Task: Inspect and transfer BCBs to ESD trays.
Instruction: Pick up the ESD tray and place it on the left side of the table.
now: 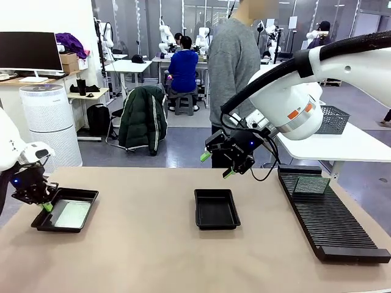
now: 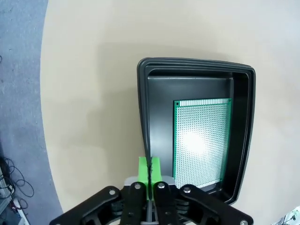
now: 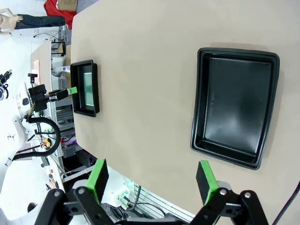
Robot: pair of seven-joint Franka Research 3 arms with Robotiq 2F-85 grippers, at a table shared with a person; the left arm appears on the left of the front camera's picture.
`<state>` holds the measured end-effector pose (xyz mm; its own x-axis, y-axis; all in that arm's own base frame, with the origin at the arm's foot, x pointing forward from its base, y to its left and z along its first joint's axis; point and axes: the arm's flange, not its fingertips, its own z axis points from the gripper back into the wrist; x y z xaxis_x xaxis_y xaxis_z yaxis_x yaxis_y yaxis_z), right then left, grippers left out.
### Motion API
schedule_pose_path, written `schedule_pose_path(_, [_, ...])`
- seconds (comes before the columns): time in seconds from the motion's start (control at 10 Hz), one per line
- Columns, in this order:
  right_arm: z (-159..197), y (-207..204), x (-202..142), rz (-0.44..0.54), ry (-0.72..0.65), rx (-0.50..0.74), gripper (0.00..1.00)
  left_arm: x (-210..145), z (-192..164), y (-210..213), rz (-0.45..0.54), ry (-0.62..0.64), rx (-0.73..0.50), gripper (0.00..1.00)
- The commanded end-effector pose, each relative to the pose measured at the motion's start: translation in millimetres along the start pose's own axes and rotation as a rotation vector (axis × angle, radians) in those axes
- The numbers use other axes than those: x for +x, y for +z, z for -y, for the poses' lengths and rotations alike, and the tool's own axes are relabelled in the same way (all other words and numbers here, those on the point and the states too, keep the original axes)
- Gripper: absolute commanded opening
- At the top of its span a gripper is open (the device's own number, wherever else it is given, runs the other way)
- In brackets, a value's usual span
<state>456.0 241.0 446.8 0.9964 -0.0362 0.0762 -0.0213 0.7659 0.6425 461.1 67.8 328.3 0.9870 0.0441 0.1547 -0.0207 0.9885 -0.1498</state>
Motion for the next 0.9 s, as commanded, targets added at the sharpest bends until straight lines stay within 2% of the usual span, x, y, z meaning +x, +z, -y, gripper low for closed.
schedule_pose_path(0.0, [-1.7,-1.1,-0.7,0.014,-0.017,-0.003,1.0,6.7,-9.1,-3.1,0.005,-0.009,-0.04,0.0])
schedule_pose_path(0.3, [-1.7,-1.1,-0.7,0.014,-0.017,-0.003,1.0,7.8,-5.5,-4.7,-0.001,-0.001,-0.035,0.0])
schedule_pose_path(0.4, [-1.7,-1.1,-0.7,0.014,-0.017,-0.003,1.0,8.7,-4.6,-3.4,-0.019,0.039,0.001,0.0])
schedule_pose_path(0.7, [-1.7,-1.1,-0.7,0.014,-0.017,-0.003,1.0,5.6,-1.2,-4.6,-0.005,0.007,-0.002,0.0])
schedule_pose_path(0.8, [-1.7,-1.1,-0.7,0.014,-0.017,-0.003,1.0,5.8,0.0,-4.7,-0.005,0.01,-0.001,0.55])
